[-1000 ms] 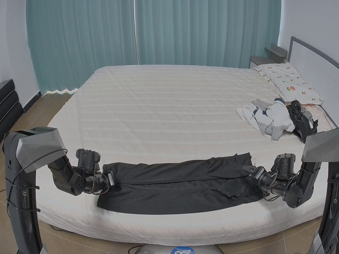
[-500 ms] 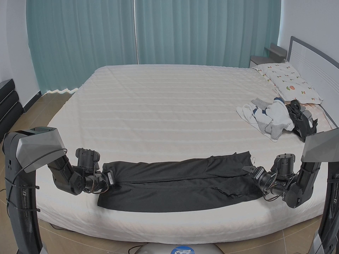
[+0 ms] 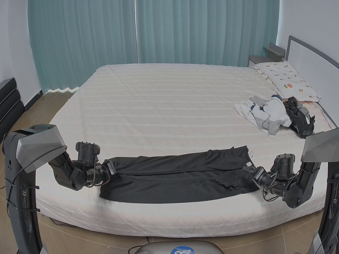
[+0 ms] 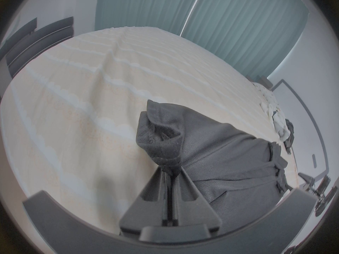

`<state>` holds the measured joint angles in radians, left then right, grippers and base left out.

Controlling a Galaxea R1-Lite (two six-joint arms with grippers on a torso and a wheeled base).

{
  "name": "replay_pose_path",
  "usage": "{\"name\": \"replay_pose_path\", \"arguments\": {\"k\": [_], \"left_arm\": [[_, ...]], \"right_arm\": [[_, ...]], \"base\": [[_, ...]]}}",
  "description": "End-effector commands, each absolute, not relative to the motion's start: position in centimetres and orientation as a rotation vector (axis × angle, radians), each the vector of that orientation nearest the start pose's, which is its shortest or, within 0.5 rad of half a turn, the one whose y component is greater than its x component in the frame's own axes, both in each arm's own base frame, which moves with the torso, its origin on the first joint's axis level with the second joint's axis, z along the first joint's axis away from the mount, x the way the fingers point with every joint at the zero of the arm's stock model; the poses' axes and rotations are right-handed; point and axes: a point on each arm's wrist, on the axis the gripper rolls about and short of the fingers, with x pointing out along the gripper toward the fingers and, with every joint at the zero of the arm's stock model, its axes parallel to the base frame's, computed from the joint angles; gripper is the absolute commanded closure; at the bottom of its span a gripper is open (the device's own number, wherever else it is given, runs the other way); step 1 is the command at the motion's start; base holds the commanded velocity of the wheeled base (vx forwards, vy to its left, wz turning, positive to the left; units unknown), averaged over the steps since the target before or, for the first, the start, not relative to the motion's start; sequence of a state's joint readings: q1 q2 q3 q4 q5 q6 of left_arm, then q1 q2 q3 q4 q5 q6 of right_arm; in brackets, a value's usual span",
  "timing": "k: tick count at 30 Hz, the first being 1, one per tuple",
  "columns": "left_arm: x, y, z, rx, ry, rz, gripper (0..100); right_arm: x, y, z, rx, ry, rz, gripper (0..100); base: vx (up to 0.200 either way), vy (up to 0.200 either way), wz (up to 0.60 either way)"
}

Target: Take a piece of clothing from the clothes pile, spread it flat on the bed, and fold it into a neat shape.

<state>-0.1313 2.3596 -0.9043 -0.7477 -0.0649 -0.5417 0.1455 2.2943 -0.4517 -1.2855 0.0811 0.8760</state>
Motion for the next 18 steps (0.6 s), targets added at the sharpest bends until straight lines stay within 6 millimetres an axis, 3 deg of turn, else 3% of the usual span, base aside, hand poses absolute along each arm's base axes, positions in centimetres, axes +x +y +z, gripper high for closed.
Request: {"name": "replay_pose_path", "arguments": {"k": [1, 18], "left_arm": [[38.5, -5.7, -1.5, -0.499, 0.722, 0.004, 100], [38.0, -8.1, 1.7, -0.481, 0.706, -0.002, 100]], "right_arm": [[30.8, 4.7, -1.8, 0.831, 0.619, -0.038, 0], [30.7, 4.6, -1.7, 0.836, 0.59, -0.028, 0]], "base": [[0.0, 0.0, 0.0], [0.0, -0.188, 0.0]]}}
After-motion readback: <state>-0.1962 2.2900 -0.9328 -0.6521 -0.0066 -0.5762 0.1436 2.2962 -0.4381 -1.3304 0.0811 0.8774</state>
